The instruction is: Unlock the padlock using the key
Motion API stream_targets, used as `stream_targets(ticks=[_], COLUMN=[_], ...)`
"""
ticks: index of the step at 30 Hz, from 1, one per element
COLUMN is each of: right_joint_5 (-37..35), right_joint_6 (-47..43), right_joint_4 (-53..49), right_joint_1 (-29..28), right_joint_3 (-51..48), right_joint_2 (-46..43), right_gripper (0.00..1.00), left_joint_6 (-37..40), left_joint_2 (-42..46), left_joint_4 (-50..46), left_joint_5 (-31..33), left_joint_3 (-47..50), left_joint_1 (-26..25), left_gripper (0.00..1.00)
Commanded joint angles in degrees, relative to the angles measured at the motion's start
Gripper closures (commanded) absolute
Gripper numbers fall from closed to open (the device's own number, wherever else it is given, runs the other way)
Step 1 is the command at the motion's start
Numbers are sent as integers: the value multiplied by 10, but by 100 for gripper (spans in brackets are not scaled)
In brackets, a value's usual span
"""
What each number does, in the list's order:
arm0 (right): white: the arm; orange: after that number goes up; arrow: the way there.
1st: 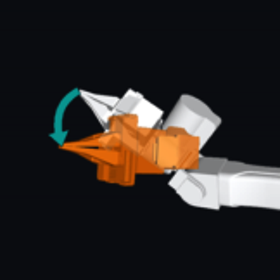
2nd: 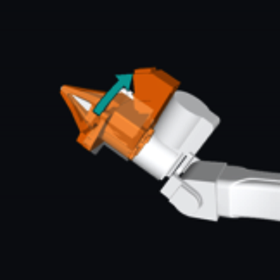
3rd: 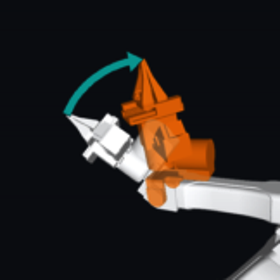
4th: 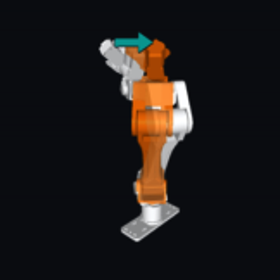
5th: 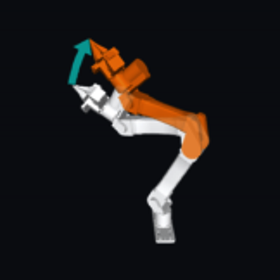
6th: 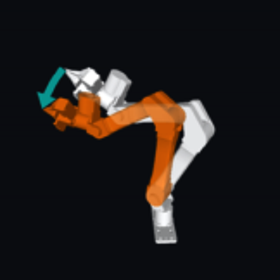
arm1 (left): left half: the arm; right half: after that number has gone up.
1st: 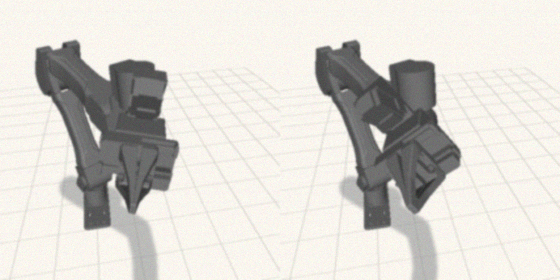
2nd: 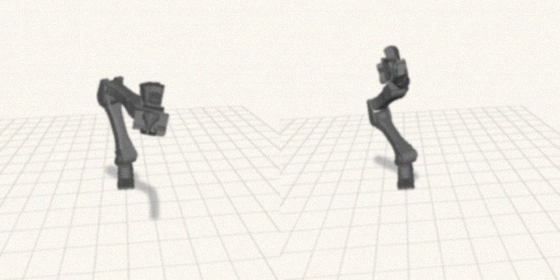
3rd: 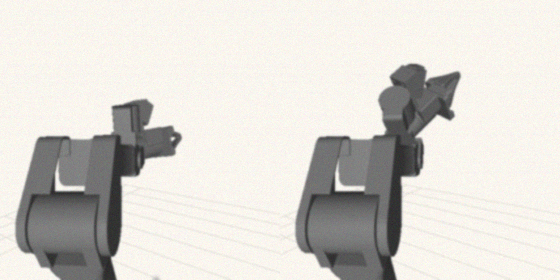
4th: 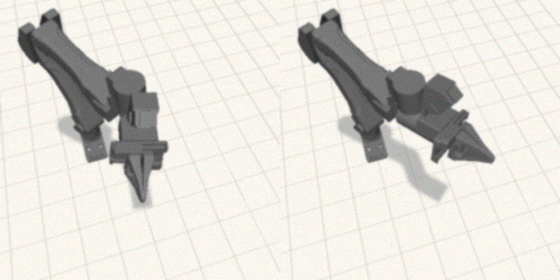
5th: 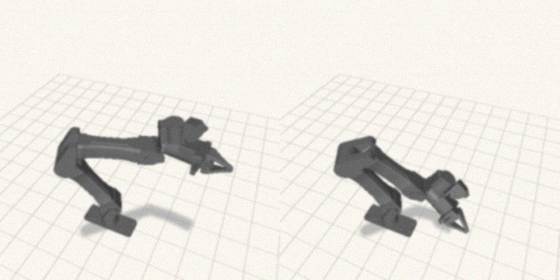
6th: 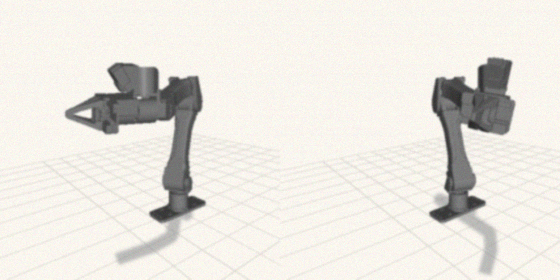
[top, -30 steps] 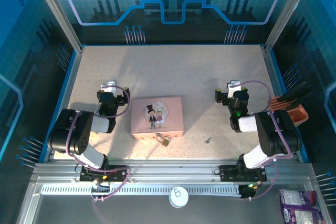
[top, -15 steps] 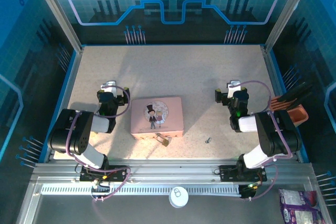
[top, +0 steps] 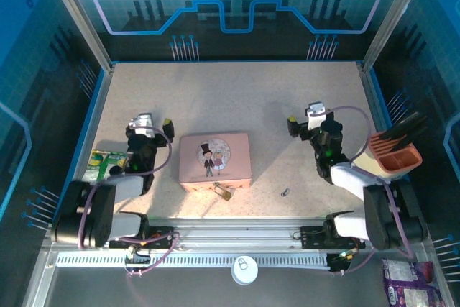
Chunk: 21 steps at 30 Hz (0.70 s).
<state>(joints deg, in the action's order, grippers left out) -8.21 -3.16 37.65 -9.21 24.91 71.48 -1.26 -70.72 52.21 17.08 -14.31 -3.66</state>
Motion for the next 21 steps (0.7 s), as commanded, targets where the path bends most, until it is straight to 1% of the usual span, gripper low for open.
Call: stream_targets(ticks=[1, 2, 3, 5, 7, 8, 9, 10, 11, 12, 14, 16, 17, 19, 21], right_joint_5=[40, 43, 42, 33, 57, 75, 89, 128, 189, 236, 232, 232, 220, 189, 154], right_joint_6=[37, 61, 107, 198, 283, 315, 350, 363, 349, 346, 349, 328, 321, 314, 322], right_joint_4=[-126, -158, -209, -307, -396, -432, -465, -483, -486, -501, -575, -659, -694, -748, -776], right_joint_1=[-10, -11, -11, -9, 7, 16, 28, 45, 64, 82, 92, 87, 79, 50, 12], right_joint_3=[49, 67, 96, 149, 198, 213, 222, 227, 229, 234, 260, 301, 316, 331, 331], right_joint_2=[-58, -74, -94, -123, -149, -161, -174, -185, -195, -205, -219, -222, -223, -229, -242], right_gripper=[0, 0, 0, 0, 0, 0, 0, 0, 0, 0, 0, 0, 0, 0, 0], left_joint_6=[-90, -123, -168, -274, -402, -456, -489, -469, -449, -442, -426, -392, -380, -375, -361], left_joint_2=[110, 138, 167, 212, 253, 268, 287, 309, 326, 343, 363, 356, 342, 300, 258], left_joint_4=[-155, -200, -256, -398, -575, -646, -680, -664, -644, -628, -622, -656, -685, -770, -806], left_joint_5=[39, 47, 58, 94, 137, 153, 148, 107, 63, 17, -61, -132, -150, -156, -181], left_joint_3=[-54, -73, -98, -156, -219, -236, -238, -223, -208, -193, -180, -198, -216, -266, -300], left_joint_1=[-3, -2, -2, -2, -2, -1, -1, 1, 1, 1, 1, 1, -1, -18, -43], left_gripper=[1, 1, 1, 1, 1, 0, 1, 1, 1, 1, 1, 1, 1, 1, 1])
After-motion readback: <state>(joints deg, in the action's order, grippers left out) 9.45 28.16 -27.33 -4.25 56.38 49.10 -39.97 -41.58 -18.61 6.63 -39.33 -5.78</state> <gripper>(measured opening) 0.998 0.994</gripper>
